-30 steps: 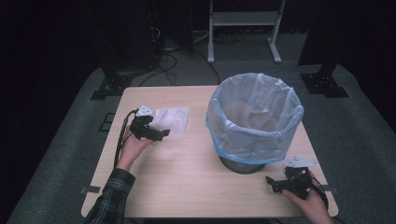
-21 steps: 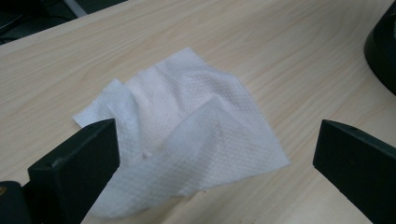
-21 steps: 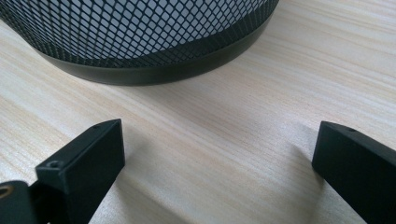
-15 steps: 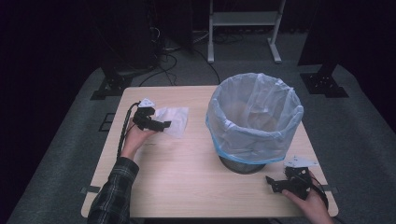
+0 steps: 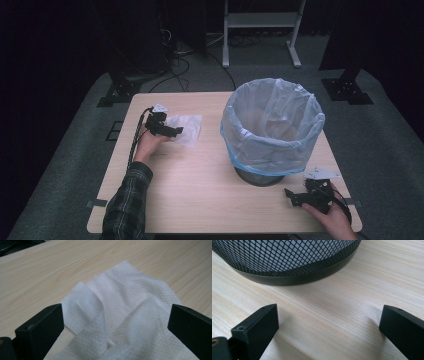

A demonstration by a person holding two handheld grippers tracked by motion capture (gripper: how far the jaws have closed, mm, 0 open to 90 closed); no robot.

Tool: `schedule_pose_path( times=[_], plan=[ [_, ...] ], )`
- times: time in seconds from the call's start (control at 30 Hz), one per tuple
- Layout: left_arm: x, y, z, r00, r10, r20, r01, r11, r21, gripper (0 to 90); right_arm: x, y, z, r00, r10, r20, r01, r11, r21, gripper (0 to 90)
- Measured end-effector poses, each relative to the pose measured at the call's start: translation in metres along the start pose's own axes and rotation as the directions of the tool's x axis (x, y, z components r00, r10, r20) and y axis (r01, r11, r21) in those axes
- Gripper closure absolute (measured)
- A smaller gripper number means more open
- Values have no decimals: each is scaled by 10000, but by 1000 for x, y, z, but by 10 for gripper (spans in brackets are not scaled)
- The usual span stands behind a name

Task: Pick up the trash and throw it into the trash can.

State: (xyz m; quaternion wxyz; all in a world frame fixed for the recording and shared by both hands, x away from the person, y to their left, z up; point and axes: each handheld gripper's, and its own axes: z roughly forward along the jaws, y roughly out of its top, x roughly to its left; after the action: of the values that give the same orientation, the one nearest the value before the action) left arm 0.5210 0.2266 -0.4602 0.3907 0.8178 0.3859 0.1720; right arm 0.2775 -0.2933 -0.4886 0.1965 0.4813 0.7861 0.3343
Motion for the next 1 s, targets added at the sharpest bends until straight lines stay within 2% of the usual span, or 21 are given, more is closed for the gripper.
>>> schedule_pose_path(
  times=[0.1, 0.33, 0.47, 0.57, 0.63, 0.8, 0.83, 1.0],
  plan=[
    [-1, -4, 7, 10000, 18, 71, -20, 9996, 294, 0, 0, 0, 0, 10000, -4, -1, 4, 10000, 0, 9],
    [-4, -9, 18, 9998, -58, 208, 44, 9979, 639, 0, 0, 0, 0, 10000, -1, -7, 1, 10000, -4, 9],
    [-6, -10, 21, 10000, -14, 66, 9, 9974, 717, 0, 0, 0, 0, 10000, -2, -2, 2, 10000, -1, 9],
    [-9, -9, 21, 9995, 301, -130, -289, 9957, 881, 0, 0, 0, 0, 10000, -3, -1, 3, 10000, 0, 9],
    [-11, -8, 21, 9992, 376, -111, -365, 9953, 895, 13, 0, 0, 0, 10000, -4, -1, 4, 10000, 1, 9],
    [-13, -8, 18, 9985, 545, 106, -551, 9960, 700, 183, 0, 0, 0, 10000, -4, 0, 4, 10000, 1, 9],
    [-14, -9, 16, 9974, 678, 243, -689, 9964, 495, 237, 0, 0, 0, 10000, -3, -5, 3, 10000, -2, 9],
    [-18, -12, 13, 9926, 1025, 656, -1033, 9946, 97, 521, 0, 0, 0, 10000, -3, -1, 3, 10000, 1, 9]
  ],
)
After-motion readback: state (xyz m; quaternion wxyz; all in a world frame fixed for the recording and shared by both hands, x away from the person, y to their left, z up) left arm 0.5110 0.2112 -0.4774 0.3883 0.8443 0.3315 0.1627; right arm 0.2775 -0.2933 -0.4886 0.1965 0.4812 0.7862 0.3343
